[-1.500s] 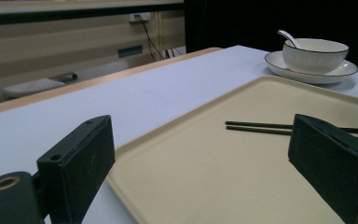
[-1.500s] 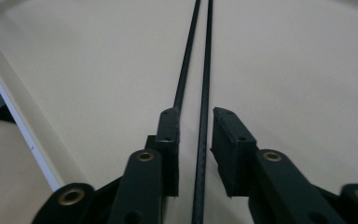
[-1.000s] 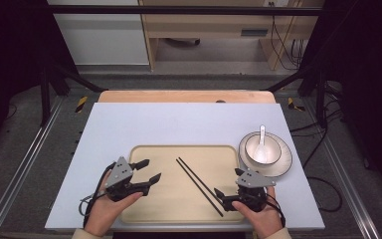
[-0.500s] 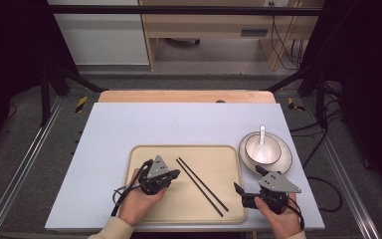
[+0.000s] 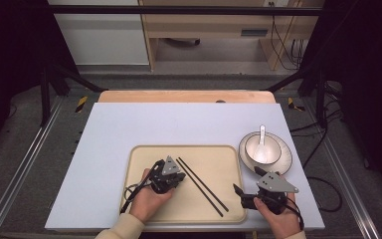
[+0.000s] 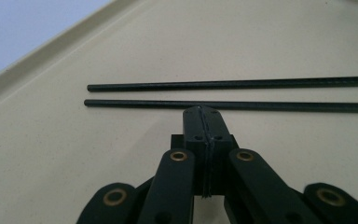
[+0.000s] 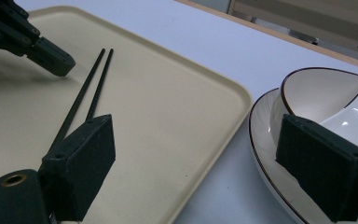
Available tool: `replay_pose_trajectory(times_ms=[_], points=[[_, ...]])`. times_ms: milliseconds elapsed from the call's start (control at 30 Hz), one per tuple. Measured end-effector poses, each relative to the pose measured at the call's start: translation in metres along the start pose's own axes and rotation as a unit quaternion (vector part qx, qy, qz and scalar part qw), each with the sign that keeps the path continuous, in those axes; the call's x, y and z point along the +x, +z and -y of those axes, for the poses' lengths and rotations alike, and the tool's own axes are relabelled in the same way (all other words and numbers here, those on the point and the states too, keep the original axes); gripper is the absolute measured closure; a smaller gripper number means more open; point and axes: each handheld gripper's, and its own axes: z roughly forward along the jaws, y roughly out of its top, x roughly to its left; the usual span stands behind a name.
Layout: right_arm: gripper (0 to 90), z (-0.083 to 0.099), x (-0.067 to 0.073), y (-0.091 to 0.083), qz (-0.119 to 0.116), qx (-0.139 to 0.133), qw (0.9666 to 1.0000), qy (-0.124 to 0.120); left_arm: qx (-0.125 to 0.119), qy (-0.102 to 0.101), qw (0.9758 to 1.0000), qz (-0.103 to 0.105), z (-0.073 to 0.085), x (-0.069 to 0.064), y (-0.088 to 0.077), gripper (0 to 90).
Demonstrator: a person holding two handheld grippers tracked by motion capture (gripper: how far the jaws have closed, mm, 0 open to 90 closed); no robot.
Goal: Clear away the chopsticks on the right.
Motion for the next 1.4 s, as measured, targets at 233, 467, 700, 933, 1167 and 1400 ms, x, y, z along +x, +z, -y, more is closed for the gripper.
replay_pose_trajectory(times_ms=[233, 467, 700, 933, 1167, 1400], points=[[11.6, 0.001, 0.000, 0.000, 0.000, 0.005, 1.0000, 0.000, 0.007, 0.000, 1.0000, -0.007, -0.011, 0.005, 0.016, 89.8], [11.7, 0.001, -0.002, -0.001, 0.002, -0.001, 1.0000, 0.002, 0.001, -0.005, 1.0000, -0.004, -0.021, 0.011, 0.030, 89.7], [11.9, 0.003, -0.003, -0.005, 0.006, -0.003, 1.0000, 0.001, 0.007, 0.016, 0.9998, 0.004, -0.037, 0.005, 0.046, 89.8], [12.5, 0.007, -0.007, -0.010, 0.018, 0.009, 0.9998, 0.009, 0.004, 0.025, 0.9996, 0.012, -0.050, 0.001, 0.059, 89.8], [12.6, 0.012, -0.007, -0.019, 0.027, 0.013, 0.9995, 0.011, -0.002, 0.034, 0.9991, 0.027, -0.060, -0.004, 0.072, 89.8], [12.5, 0.015, -0.008, -0.024, 0.035, 0.016, 0.9991, 0.014, -0.004, 0.050, 0.9979, 0.040, -0.065, -0.009, 0.067, 89.8]])
